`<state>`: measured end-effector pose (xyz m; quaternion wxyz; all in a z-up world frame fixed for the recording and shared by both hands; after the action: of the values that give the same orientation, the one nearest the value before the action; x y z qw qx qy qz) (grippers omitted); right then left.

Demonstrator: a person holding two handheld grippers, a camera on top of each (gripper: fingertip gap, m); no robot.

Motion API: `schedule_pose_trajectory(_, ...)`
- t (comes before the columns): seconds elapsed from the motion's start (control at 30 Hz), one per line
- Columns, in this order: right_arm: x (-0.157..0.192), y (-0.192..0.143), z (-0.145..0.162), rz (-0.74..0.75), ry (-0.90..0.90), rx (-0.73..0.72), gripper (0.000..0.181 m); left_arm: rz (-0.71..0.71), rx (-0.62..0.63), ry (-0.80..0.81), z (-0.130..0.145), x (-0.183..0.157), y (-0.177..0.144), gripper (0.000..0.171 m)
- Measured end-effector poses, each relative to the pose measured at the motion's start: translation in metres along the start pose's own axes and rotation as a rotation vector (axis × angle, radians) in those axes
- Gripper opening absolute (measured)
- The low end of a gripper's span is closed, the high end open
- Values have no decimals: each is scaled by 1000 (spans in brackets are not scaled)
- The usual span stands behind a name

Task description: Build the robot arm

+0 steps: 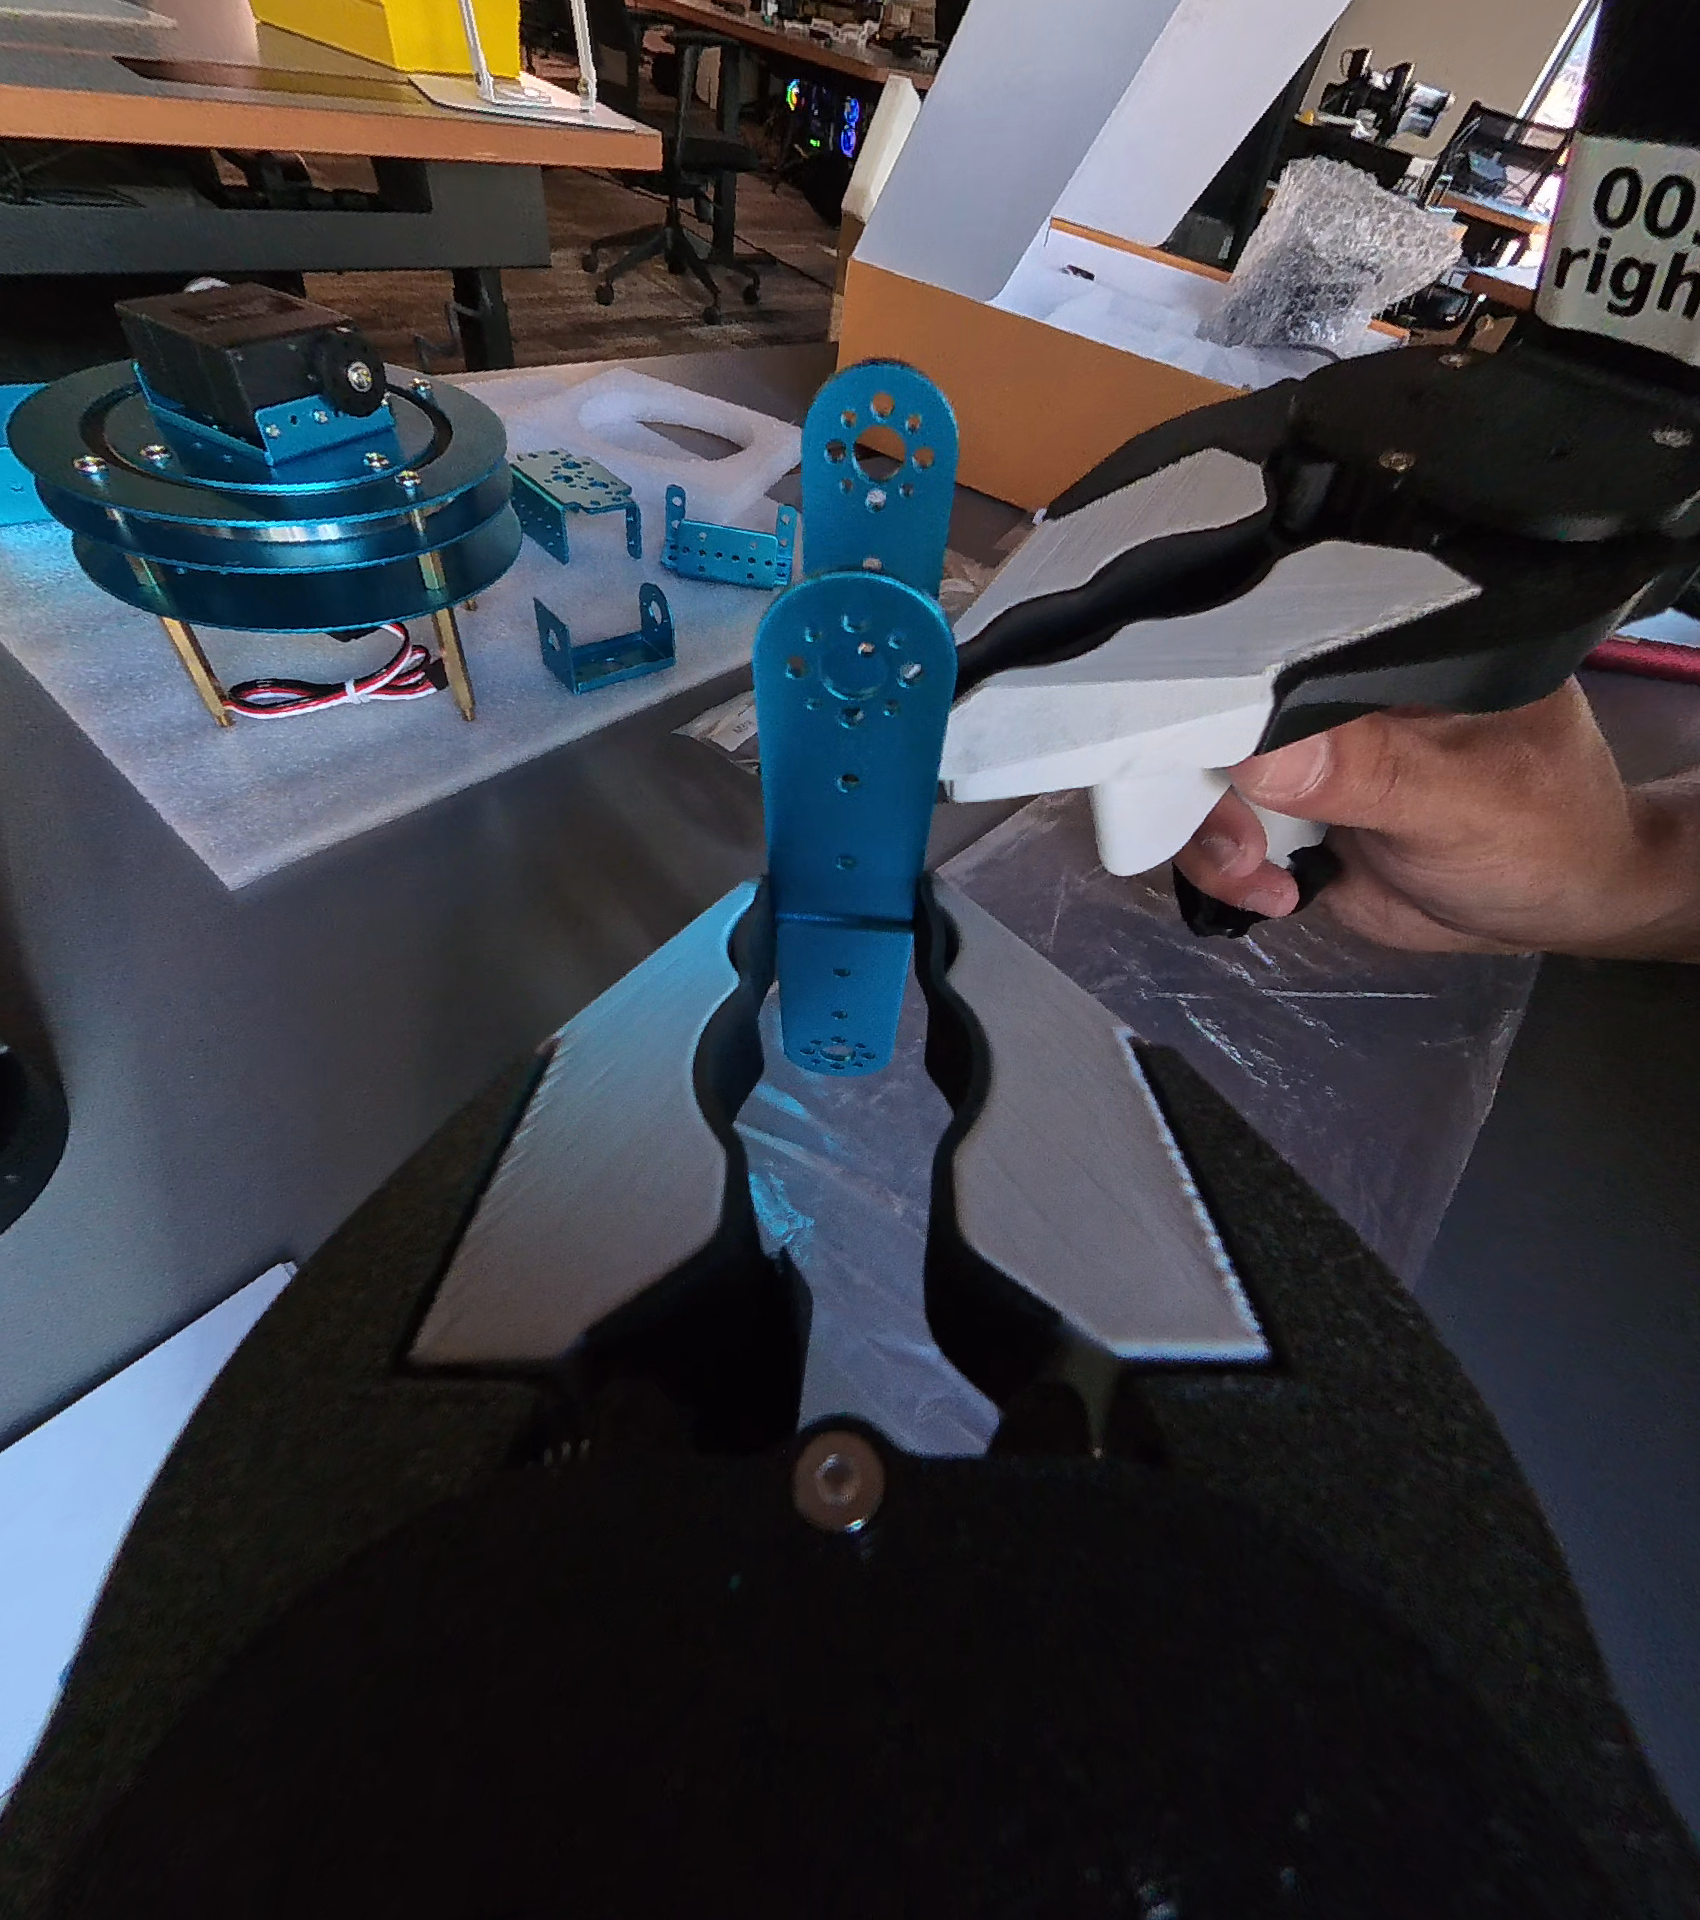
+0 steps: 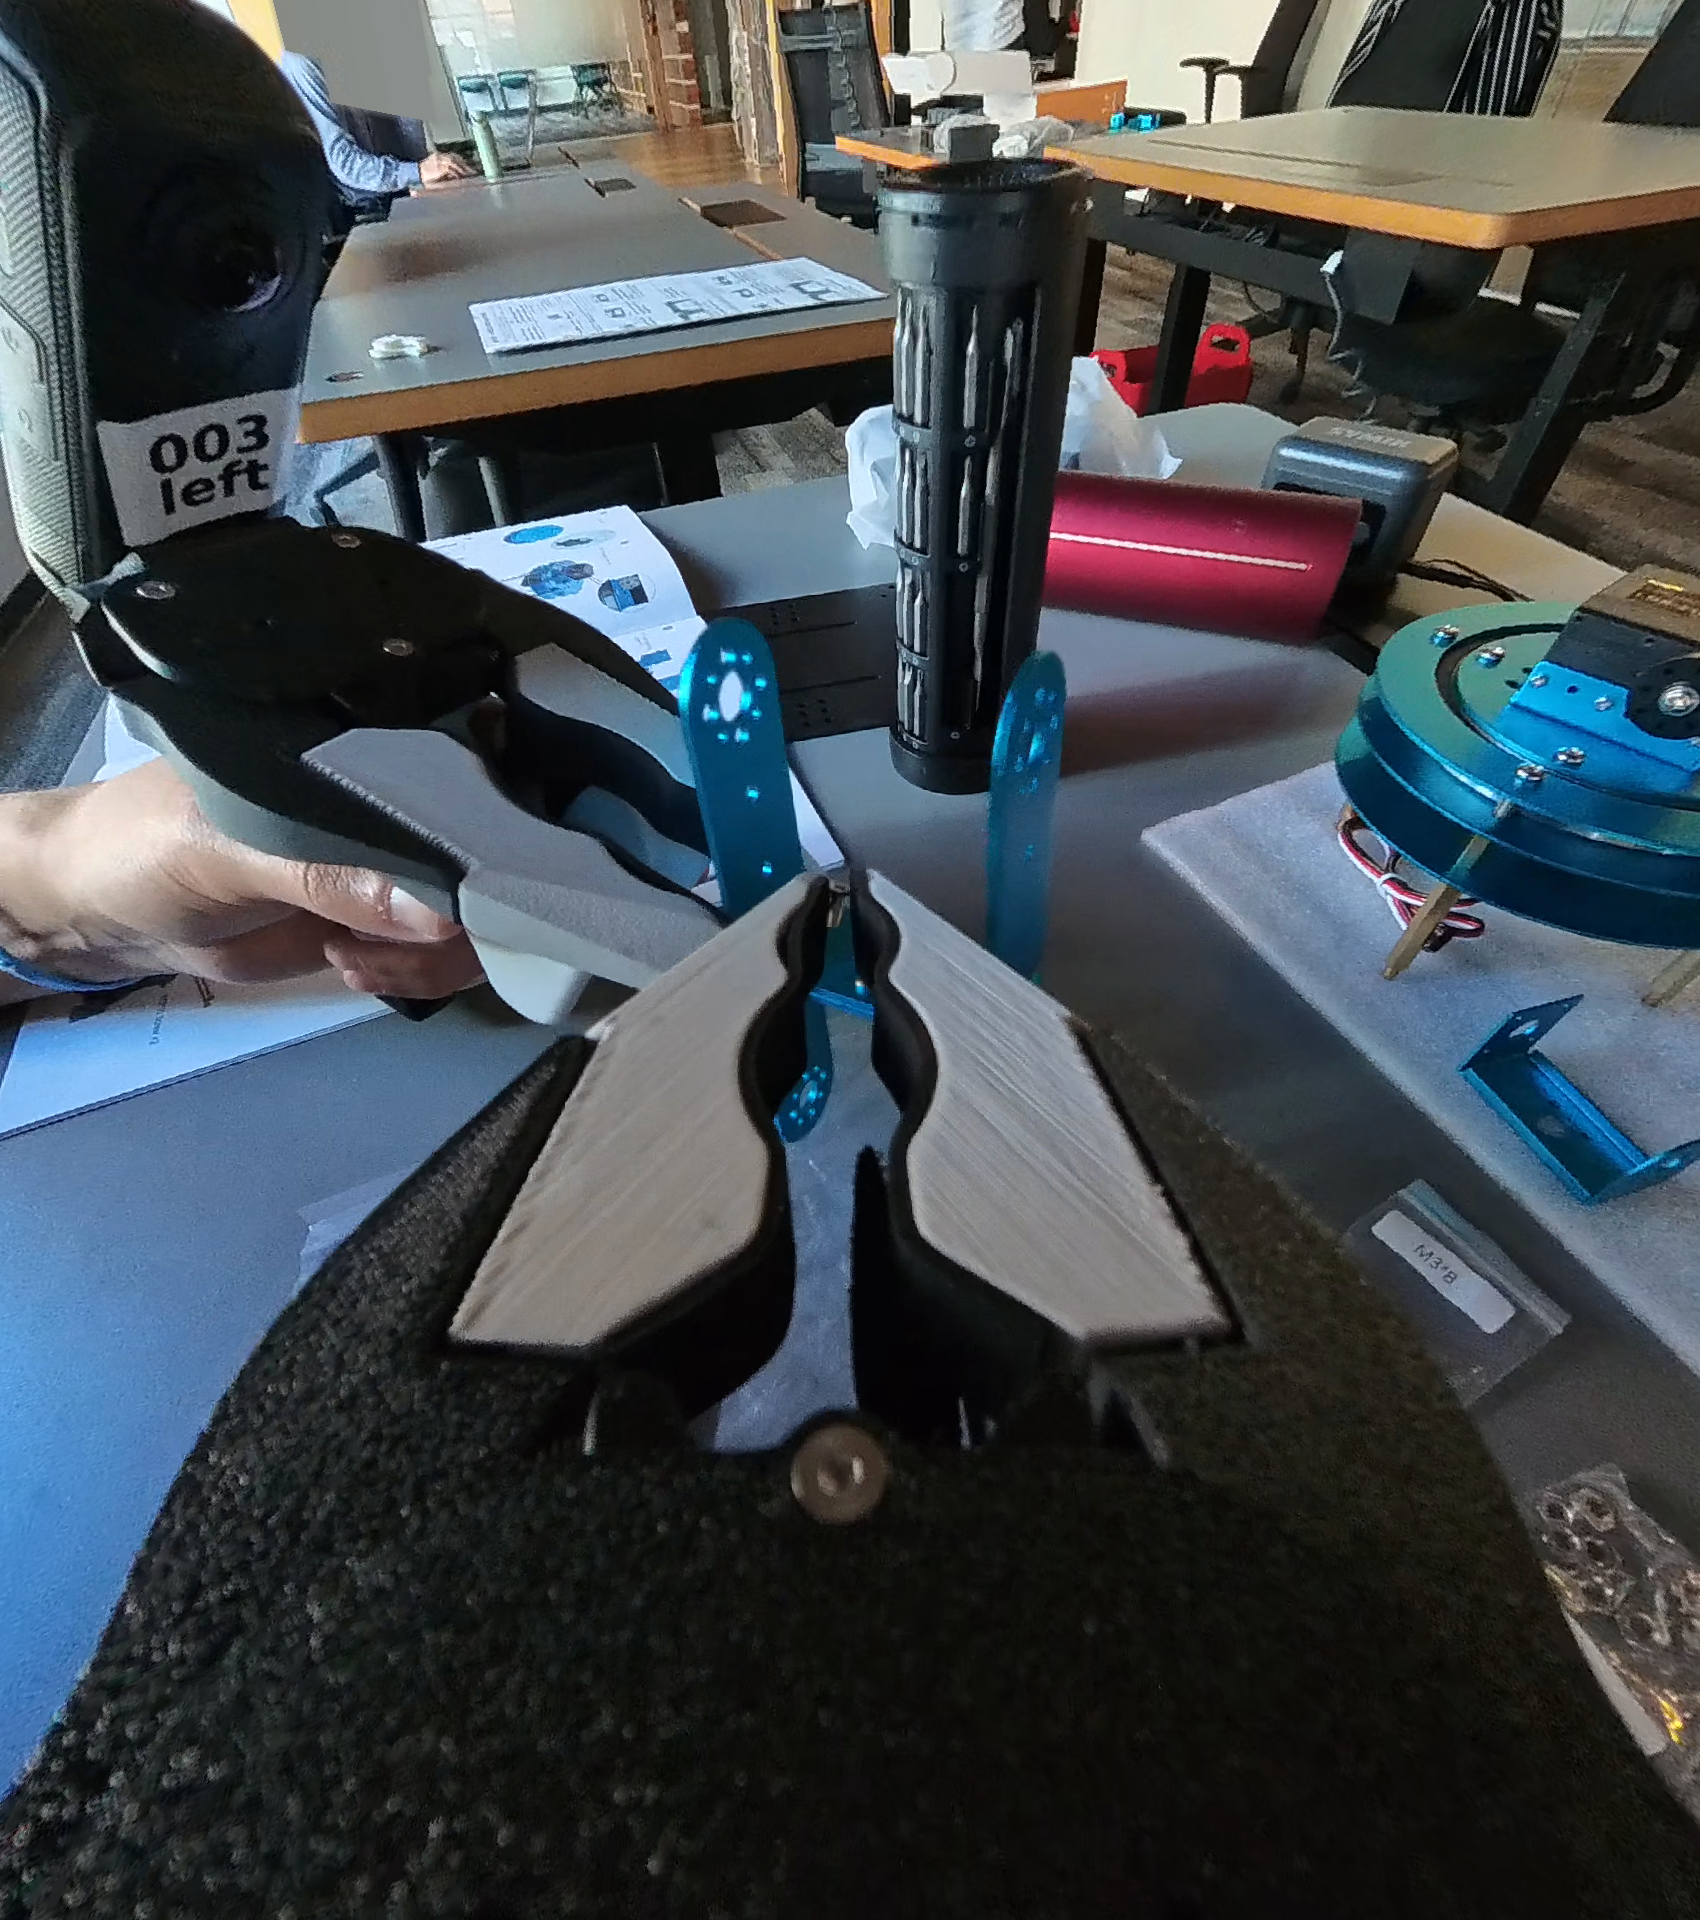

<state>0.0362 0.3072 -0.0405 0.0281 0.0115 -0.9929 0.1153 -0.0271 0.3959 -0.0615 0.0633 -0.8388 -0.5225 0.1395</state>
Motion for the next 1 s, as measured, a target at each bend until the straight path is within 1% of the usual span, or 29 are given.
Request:
schedule_pose_trajectory(0.13,1,2,3,-17,12,16,3,0,-11,0,-2,0,-1,25)
schedule_pose_trajectory(0.63,-3,4,4,3,-12,28,3,-11,1,14,-1,2,-1,25)
schedule_pose_trajectory(1.0,1,6,7,58,-138,63,3,-17,16,33,1,1,1,25)
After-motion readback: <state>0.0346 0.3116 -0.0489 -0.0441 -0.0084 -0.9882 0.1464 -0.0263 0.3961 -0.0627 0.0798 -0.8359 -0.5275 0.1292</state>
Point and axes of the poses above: each gripper's, where its closed fingertips meet, y out along the fingers, z out of its underside, x = y × z across the jaws, the point moved 7 cm from there along -y, back along the fingers, and after that the axes turned 3 degrees about -x, right-handed, at the moved point
